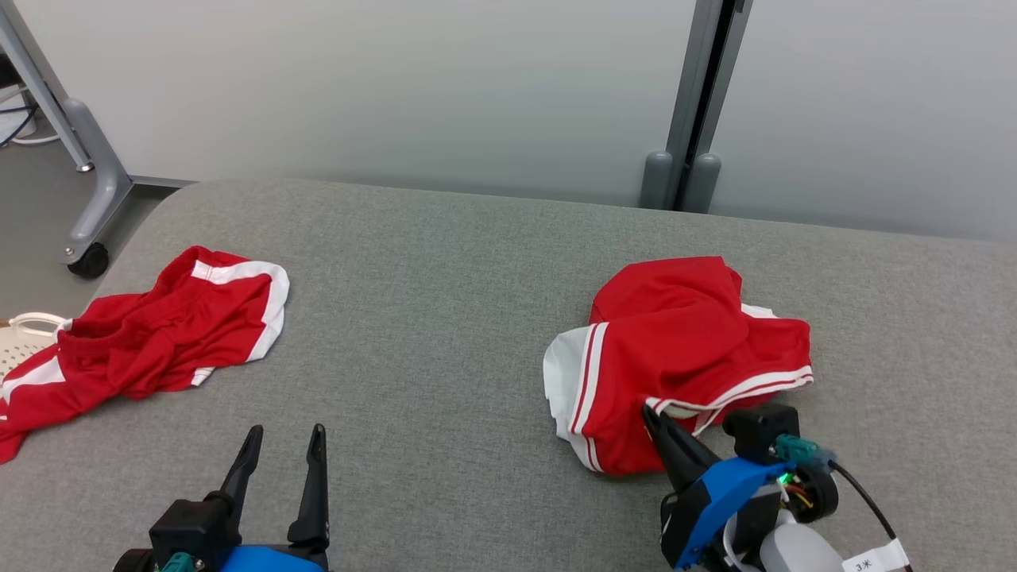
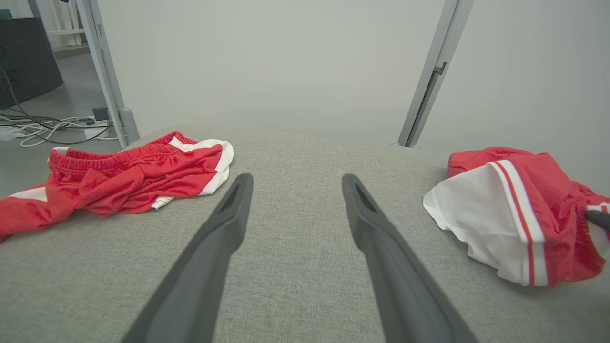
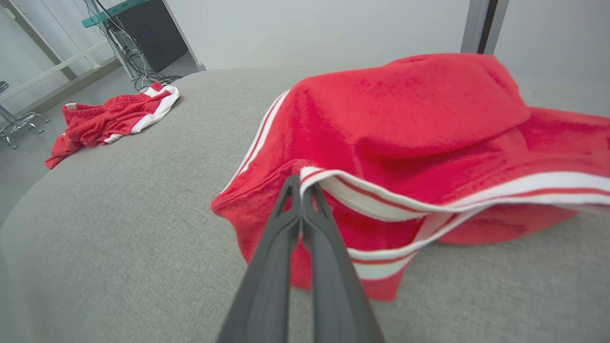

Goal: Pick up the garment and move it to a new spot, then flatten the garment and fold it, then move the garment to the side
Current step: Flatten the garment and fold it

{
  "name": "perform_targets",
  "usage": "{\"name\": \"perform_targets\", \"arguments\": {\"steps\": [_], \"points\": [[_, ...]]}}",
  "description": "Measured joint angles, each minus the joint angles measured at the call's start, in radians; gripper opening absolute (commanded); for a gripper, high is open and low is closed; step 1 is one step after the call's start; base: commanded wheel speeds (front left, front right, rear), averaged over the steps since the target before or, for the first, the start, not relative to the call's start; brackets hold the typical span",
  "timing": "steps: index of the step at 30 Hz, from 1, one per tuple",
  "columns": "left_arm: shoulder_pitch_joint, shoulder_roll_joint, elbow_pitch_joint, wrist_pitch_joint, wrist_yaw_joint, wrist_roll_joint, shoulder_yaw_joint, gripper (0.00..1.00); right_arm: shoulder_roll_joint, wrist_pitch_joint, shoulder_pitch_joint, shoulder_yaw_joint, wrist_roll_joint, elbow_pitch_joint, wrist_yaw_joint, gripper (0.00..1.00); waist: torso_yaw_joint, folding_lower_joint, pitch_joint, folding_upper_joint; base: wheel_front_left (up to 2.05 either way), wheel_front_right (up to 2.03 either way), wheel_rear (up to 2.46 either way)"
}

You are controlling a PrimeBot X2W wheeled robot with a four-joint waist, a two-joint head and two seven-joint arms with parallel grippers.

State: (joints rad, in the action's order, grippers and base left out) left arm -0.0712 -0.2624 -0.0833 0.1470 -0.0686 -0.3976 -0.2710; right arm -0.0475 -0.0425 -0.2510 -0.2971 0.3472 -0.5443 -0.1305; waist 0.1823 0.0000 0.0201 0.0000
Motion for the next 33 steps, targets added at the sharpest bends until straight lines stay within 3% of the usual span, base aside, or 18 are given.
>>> {"name": "perform_targets", "arguments": {"steps": [7, 10, 16, 22, 28, 33], "points": [[0.001, -0.001, -0.007, 0.005, 0.000, -0.007, -0.003, 1.00, 0.000, -0.035, -0.100, -0.019, -0.054, 0.088, 0.000, 0.00, -0.005, 0.0000, -0.006, 0.0000, 0.00, 0.00, 0.00], [0.008, -0.004, -0.005, 0.014, -0.001, -0.007, -0.001, 1.00, 0.000, -0.020, -0.221, -0.063, -0.063, 0.173, 0.000, 0.00, -0.014, 0.0000, -0.002, 0.0000, 0.00, 0.00, 0.00], [0.023, -0.004, -0.001, 0.022, -0.002, -0.008, 0.000, 1.00, 0.000, -0.022, -0.437, -0.122, 0.013, 0.238, 0.000, 0.00, -0.018, 0.0001, 0.016, 0.0001, 0.00, 0.00, 0.00], [0.044, -0.001, -0.006, 0.027, -0.002, -0.009, -0.009, 1.00, -0.001, -0.114, -0.682, -0.163, 0.104, 0.233, 0.000, 0.00, -0.008, 0.0001, 0.028, 0.0002, 0.00, 0.00, 0.00], [0.065, 0.005, -0.018, 0.033, 0.005, -0.007, -0.024, 1.00, -0.001, -0.199, -0.833, -0.089, 0.141, 0.180, 0.000, 0.00, 0.004, 0.0000, 0.029, 0.0002, 0.00, 0.00, 0.00], [0.073, -0.002, -0.018, 0.041, 0.005, -0.008, -0.019, 1.00, -0.001, -0.207, -0.809, 0.016, 0.116, 0.103, 0.000, 0.00, -0.012, -0.0001, 0.031, 0.0001, 0.00, 0.00, 0.00]]}}
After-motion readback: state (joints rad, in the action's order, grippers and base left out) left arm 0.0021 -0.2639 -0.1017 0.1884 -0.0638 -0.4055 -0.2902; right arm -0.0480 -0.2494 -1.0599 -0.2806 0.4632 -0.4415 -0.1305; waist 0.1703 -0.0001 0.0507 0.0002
